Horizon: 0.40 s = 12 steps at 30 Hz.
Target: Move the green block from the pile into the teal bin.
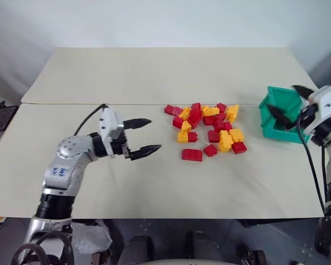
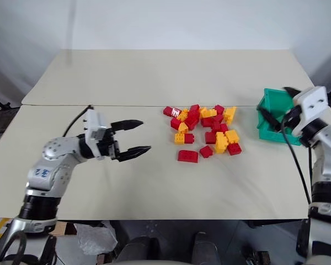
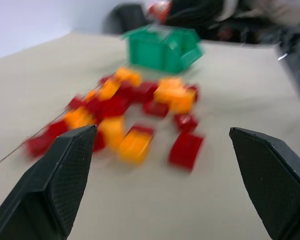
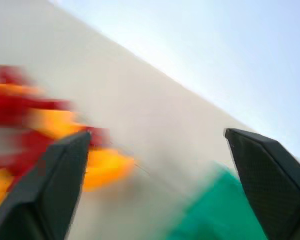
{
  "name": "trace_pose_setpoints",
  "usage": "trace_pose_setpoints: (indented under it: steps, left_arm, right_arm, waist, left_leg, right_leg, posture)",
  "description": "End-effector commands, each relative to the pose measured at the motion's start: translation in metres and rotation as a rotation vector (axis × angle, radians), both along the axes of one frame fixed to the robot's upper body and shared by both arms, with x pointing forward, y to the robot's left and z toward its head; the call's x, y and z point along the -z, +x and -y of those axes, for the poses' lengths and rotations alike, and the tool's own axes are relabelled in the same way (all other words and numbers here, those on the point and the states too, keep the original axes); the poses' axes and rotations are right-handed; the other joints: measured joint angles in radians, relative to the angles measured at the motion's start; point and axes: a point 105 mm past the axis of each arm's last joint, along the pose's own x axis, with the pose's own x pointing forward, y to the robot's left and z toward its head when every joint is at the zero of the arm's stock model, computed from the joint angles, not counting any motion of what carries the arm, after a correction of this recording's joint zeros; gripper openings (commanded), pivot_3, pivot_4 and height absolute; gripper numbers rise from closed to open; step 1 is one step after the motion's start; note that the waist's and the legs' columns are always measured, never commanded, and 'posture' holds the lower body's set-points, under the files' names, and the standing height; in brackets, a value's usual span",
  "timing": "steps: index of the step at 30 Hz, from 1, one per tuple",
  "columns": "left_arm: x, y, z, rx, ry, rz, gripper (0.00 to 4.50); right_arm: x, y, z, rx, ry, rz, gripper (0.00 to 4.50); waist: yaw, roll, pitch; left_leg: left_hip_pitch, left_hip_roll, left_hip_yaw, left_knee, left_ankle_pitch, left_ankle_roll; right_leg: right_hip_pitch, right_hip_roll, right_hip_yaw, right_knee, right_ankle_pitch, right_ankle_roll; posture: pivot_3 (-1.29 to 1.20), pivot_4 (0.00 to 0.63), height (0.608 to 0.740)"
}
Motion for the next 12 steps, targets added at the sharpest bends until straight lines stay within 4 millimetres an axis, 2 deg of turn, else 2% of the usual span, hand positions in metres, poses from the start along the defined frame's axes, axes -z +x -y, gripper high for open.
trace_pose_setpoints:
  steps: [1,3,5,9,12]
  left_arm:
    - [0.005,-0.005,-0.031,-0.105,0.056,0.052,4.5]
    - [0.017,-0.009,-0.05,-0.177,0.116,0.064,4.5]
    - [0.026,-0.016,-0.063,-0.225,0.151,0.056,4.5]
    - [0.04,-0.031,-0.084,-0.299,0.182,0.03,4.5]
    - [0.038,-0.036,-0.088,-0.325,0.158,0.034,4.5]
  right_arm:
    - [0.007,-0.028,-0.032,-0.234,0.022,-0.034,4.47]
    - [0.025,-0.049,-0.047,-0.357,-0.013,-0.118,4.47]
    - [0.036,-0.064,-0.051,-0.415,-0.025,-0.179,4.47]
    - [0.058,-0.078,-0.042,-0.388,-0.063,-0.23,4.47]
    - [0.063,-0.079,-0.036,-0.361,-0.053,-0.24,4.47]
  waist:
    - [0.004,0.0,0.0]
    - [0.007,0.0,0.0]
    - [0.009,0.0,0.0]
    - [0.009,0.0,0.0]
    - [0.009,0.0,0.0]
  left_leg:
    - [0.0,0.0,0.0,0.001,0.0,0.0]
    - [0.0,0.0,-0.002,0.001,0.0,0.001]
    - [0.0,0.0,-0.007,0.0,-0.001,0.001]
    - [0.0,-0.002,-0.007,0.002,-0.002,0.003]
    - [0.001,-0.002,-0.007,0.002,-0.002,0.004]
  right_leg:
    - [0.0,0.0,0.0,0.001,0.0,0.0]
    - [0.0,-0.001,0.0,0.0,0.0,0.0]
    - [0.0,-0.001,0.0,0.0,0.0,0.0]
    - [0.002,-0.003,0.001,-0.001,0.0,0.001]
    - [0.002,-0.003,0.002,-0.002,0.001,0.001]
  posture:
    - [0.0,0.15,0.74]
    - [0.0,0.15,0.74]
    - [0.0,0.15,0.74]
    - [0.0,0.15,0.74]
    - [0.0,0.15,0.74]
